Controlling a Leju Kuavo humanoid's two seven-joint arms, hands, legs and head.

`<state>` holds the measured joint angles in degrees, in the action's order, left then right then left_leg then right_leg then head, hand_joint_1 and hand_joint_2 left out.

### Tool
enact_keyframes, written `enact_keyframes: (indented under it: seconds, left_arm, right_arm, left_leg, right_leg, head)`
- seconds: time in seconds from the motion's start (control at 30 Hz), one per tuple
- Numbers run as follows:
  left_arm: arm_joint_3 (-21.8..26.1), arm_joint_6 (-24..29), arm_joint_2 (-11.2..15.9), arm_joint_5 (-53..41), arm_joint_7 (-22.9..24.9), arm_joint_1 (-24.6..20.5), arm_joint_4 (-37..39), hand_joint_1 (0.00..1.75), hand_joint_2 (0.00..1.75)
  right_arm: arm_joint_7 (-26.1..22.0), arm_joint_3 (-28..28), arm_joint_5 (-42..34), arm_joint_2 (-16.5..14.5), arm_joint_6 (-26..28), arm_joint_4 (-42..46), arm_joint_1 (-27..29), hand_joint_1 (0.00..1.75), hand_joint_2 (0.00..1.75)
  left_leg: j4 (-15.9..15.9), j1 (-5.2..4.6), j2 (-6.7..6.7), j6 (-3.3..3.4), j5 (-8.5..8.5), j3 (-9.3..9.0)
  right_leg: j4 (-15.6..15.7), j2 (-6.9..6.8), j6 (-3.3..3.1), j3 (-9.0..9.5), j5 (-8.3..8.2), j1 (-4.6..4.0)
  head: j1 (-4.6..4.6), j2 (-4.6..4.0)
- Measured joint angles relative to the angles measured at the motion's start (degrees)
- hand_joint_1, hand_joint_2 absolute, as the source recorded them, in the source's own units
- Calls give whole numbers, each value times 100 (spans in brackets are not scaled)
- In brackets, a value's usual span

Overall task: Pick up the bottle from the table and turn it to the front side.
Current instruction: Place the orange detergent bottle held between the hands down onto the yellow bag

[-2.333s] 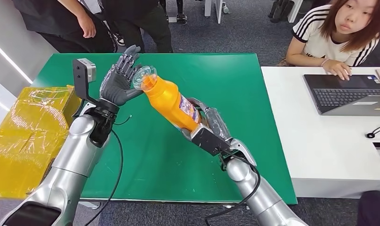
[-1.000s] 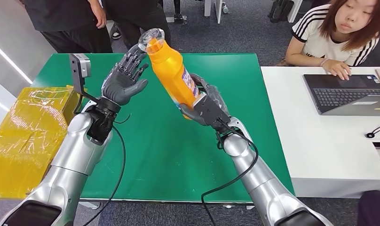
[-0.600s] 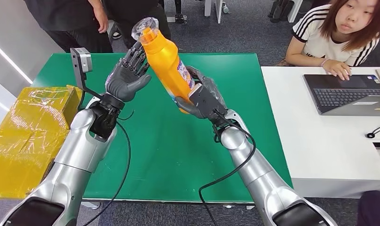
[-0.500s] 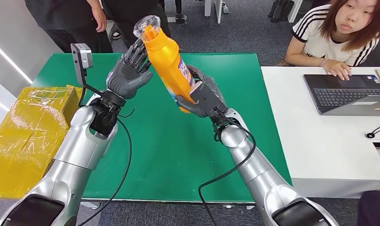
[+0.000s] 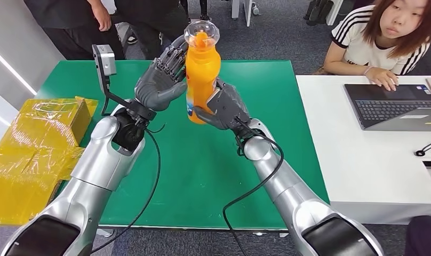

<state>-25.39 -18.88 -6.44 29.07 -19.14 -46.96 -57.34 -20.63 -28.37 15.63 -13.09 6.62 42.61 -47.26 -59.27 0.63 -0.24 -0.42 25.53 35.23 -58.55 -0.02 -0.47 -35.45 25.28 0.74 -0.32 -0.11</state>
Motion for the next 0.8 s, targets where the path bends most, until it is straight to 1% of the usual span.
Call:
enact_keyframes:
  seconds: [0.17, 0.3, 0.4, 0.5, 0.7, 0.8]
  left_arm:
    - [-119, 14, -125, -90, -74, -73, 104, 0, 175]
    - [-141, 16, -163, -121, -105, -114, 172, 0, 175]
    - [-154, 117, -189, -312, -227, -165, 232, 0, 175]
    - [-203, 464, -208, -754, -436, -253, 299, 0, 175]
    - [-256, 1518, -180, -1960, -835, -310, 361, 0, 175]
    - [-256, 1806, -140, -2332, -963, -312, 362, 0, 175]
  right_arm:
    - [20, 2, 110, -62, 72, -260, -176, 175, 175]
    - [19, 2, 145, -79, 116, -379, -214, 175, 175]
    - [18, 2, 236, -93, 171, -465, -254, 175, 175]
    - [24, 1, 311, -119, 137, -578, -325, 175, 175]
    - [13, -40, 349, -215, 3, -789, -453, 175, 175]
    - [13, -44, 302, -234, -60, -851, -473, 175, 175]
  left_leg:
    - [0, 0, 0, 0, 0, 0]
    - [-1, 0, 0, 0, 0, 0]
    - [-1, 0, 0, 0, 0, 0]
    - [-1, 0, 0, 0, 0, 0]
    - [0, 1, 0, 0, 0, 0]
    - [0, 1, -1, 0, 0, 1]
  right_leg:
    - [0, 0, 0, 1, 0, 0]
    - [0, 0, 0, 1, 0, 0]
    - [0, 0, 0, 1, 0, 0]
    - [-1, 0, 0, 1, 0, 0]
    - [-2, -1, 0, 1, 0, 0]
    - [-2, -1, 0, 1, 0, 0]
  head:
    - [0, 1]
    - [1, 0]
    - [1, 0]
    - [1, 0]
    - [0, 0]
    - [0, 0]
